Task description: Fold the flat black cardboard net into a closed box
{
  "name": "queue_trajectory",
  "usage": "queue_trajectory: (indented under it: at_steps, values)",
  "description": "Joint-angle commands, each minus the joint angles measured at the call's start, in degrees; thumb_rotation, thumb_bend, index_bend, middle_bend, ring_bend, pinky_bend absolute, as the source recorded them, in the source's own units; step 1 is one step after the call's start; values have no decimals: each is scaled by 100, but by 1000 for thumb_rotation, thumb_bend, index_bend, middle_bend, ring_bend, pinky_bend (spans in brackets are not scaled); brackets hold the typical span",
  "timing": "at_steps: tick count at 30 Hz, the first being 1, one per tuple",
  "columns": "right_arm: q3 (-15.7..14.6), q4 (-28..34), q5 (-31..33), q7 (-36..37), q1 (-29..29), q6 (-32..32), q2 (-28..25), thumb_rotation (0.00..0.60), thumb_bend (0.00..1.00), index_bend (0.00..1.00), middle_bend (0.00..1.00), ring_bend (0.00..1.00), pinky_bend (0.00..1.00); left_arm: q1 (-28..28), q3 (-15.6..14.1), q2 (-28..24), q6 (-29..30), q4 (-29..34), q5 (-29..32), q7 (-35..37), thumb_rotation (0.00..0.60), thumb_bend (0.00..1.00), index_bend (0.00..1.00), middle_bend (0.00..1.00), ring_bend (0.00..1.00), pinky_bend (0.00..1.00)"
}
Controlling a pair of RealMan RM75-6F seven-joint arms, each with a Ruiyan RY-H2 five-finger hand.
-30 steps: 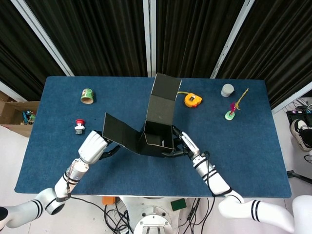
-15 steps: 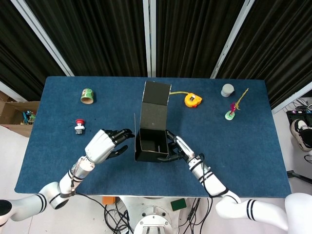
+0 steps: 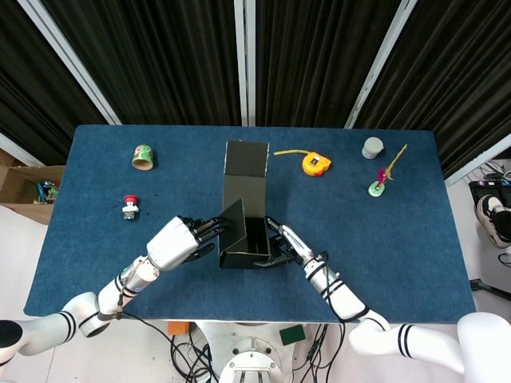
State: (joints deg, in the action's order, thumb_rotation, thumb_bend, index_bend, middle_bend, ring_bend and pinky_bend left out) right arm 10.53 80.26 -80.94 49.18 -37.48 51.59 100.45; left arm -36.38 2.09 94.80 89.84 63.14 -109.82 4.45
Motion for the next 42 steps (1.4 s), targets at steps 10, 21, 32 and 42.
queue_trajectory:
  at_steps: [10, 21, 32, 42]
  values:
    - [-70, -145, 1, -57, -52, -50, 64, 600, 292, 419, 441, 809, 1000, -110, -184, 74, -96, -143, -76, -71, 600, 279, 252, 245, 690, 992]
    - [-111, -447, 9, -331, -124, -72, 231, 600, 294, 419, 441, 809, 1000, -263, -446, 191, -444, -420, -120, 1, 600, 278, 256, 249, 690, 996]
    - [-205, -1028, -70, -601, -224, -103, 514, 600, 300, 419, 438, 809, 1000, -379, -705, 597, -671, -1276, -197, 36, 600, 277, 281, 276, 690, 998]
    - [-359, -1515, -325, -610, -246, 77, 711, 600, 305, 419, 432, 809, 1000, -325, -987, 885, -787, -1733, -191, 161, 600, 274, 322, 321, 691, 995]
